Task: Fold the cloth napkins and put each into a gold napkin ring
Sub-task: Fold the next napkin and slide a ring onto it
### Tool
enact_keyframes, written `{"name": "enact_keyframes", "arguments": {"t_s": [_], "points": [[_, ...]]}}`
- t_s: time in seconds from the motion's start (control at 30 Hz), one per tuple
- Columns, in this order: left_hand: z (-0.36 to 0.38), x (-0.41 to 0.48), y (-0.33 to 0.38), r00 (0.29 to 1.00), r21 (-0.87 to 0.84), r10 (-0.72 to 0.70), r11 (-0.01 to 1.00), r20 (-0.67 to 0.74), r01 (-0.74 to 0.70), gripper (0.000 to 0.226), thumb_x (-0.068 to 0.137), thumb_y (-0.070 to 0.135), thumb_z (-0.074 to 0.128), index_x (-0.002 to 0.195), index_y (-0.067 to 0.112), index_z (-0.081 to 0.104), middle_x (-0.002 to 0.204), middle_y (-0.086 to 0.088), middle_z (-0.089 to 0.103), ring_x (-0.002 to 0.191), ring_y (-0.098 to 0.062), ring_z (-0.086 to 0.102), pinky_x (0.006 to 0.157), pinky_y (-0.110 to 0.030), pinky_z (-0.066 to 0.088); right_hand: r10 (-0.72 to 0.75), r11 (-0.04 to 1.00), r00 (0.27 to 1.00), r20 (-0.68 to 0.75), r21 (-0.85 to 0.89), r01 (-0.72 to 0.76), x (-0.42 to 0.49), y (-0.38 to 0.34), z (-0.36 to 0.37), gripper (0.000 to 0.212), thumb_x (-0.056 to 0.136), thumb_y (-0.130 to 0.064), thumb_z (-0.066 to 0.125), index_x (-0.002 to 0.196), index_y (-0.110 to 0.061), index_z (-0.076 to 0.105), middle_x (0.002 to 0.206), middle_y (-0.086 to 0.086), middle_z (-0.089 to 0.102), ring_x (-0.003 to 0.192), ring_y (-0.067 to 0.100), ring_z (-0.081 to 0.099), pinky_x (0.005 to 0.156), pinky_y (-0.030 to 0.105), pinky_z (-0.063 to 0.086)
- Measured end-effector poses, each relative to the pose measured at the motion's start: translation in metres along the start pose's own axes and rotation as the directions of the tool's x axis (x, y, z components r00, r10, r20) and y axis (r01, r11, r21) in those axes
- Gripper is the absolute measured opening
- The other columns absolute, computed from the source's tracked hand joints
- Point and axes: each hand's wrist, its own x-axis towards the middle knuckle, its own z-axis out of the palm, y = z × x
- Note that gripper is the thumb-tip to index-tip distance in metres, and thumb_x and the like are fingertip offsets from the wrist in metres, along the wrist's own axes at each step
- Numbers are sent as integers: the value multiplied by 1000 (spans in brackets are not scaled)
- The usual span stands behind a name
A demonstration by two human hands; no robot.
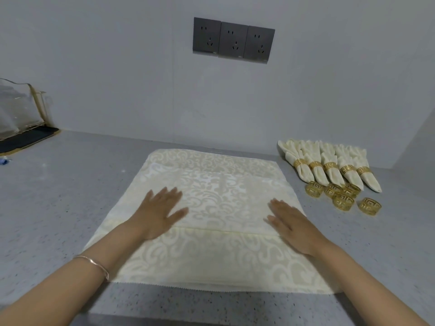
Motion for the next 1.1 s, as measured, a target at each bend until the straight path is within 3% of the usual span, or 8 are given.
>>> {"name": "enact_keyframes", "arguments": {"t_s": [0.2,0.37,0.63,0.73,0.83,0.9,1.0,1.1], "points": [[2,-8,19,967,88,234,966,100,-243,79,89,66,36,152,35,1,157,17,-6,146,-6,-6,118,-32,-5,-144,984,986,82,-94,151,-5,-17,7,69,95,-53,40,152,-27,11,156,-14,11,144,3,8,115,17,7],[2,-8,25,964,79,256,962,72,-262,58,101,25,32,152,31,7,159,15,5,147,-8,3,118,-29,4,-148,978,988,37,-145,152,-8,-12,5,52,102,-24,34,150,-25,13,155,-12,14,144,5,14,109,9,5],[19,-6,50,944,190,315,925,97,-328,54,105,23,25,152,29,1,160,11,0,148,-10,-2,118,-31,2,-86,953,995,48,-289,97,-55,3,-7,54,98,-38,14,149,-27,1,145,-22,-3,144,2,8,102,3,-4],[25,-7,58,941,157,302,933,152,-325,57,102,45,22,152,31,-2,159,13,-8,147,-9,-9,120,-36,-3,-45,980,991,129,-187,69,-68,2,-8,55,99,-47,27,147,-35,4,147,-26,-3,143,-3,5,103,1,-6],[21,-8,56,946,-83,236,971,223,-223,91,75,85,1,151,36,0,157,16,-11,144,-5,-15,118,-36,-10,-14,992,981,194,-119,38,-62,-10,-20,81,77,-83,21,147,-42,15,145,-32,6,135,-10,9,113,16,6],[17,1,47,974,-106,107,990,200,-87,100,67,85,-10,152,34,2,159,11,-6,147,-13,-9,118,-38,-5,-10,1000,987,159,-13,12,-46,-23,-28,87,69,-89,17,142,-44,29,142,-32,19,135,-7,18,115,22,13],[9,18,22,985,-115,-164,979,53,169,72,94,64,10,154,24,8,161,3,0,148,-22,-1,119,-43,0,-17,990,1000,22,142,13,0,-44,-30,59,84,-68,43,134,-37,46,143,-21,36,132,2,36,110,22,26],[9,24,3,958,-91,-282,957,-50,277,64,100,53,17,153,18,13,161,-2,5,148,-25,0,119,-45,1,-70,988,998,6,139,68,67,-68,-24,50,89,-48,57,134,-29,46,147,-11,36,134,11,37,105,22,28]]}}
